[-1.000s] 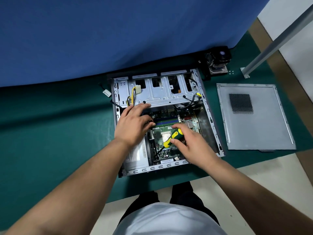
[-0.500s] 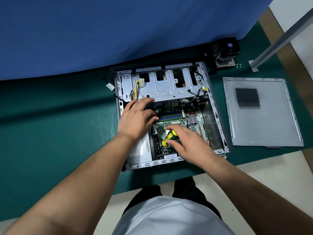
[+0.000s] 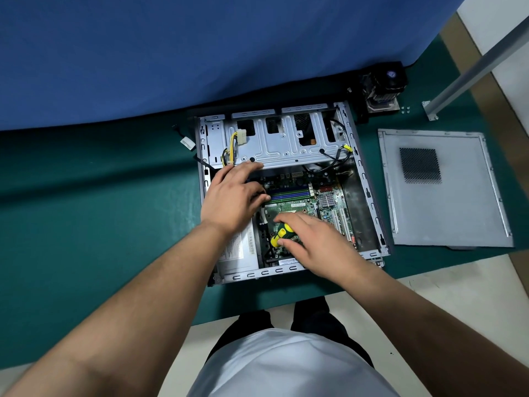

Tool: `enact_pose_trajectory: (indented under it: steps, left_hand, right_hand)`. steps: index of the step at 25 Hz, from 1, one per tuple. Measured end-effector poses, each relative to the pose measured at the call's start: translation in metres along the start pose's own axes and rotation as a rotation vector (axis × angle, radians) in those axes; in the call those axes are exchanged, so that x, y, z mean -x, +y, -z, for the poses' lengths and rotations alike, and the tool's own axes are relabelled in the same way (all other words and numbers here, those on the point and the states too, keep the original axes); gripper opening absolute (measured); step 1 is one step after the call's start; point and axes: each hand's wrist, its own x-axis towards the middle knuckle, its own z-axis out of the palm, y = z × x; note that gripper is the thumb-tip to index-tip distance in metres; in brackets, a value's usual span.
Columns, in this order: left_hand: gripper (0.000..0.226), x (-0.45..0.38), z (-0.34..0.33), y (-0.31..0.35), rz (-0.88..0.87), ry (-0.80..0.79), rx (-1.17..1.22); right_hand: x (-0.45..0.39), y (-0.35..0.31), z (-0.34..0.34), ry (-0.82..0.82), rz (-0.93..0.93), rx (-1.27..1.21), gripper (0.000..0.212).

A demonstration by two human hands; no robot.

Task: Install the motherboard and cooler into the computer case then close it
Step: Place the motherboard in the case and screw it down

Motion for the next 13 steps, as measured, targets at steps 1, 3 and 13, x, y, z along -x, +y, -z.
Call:
enact_pose_trajectory:
  steps: [1,3,13]
  left_hand:
    - [0.032,-0.0003,0.0001,-0.0002,0.001,-0.001,-0.001]
    - [0.032,-0.0006,0.0002,-0.0006,0.003,-0.007,-0.001]
    - [0.030,-0.0006,-0.0008,-0.0012,0.005,-0.017,-0.010]
  right_hand:
    - [-0.0001,-0.0010,0.0000,-0.004,0.014,0.002,0.043]
    - [0.0002,-0.0024,0.0004,-0.016,0.035,0.011,0.042]
    - [0.0046,-0.0032,0.0019,-0.088,0.089,0.076,0.036]
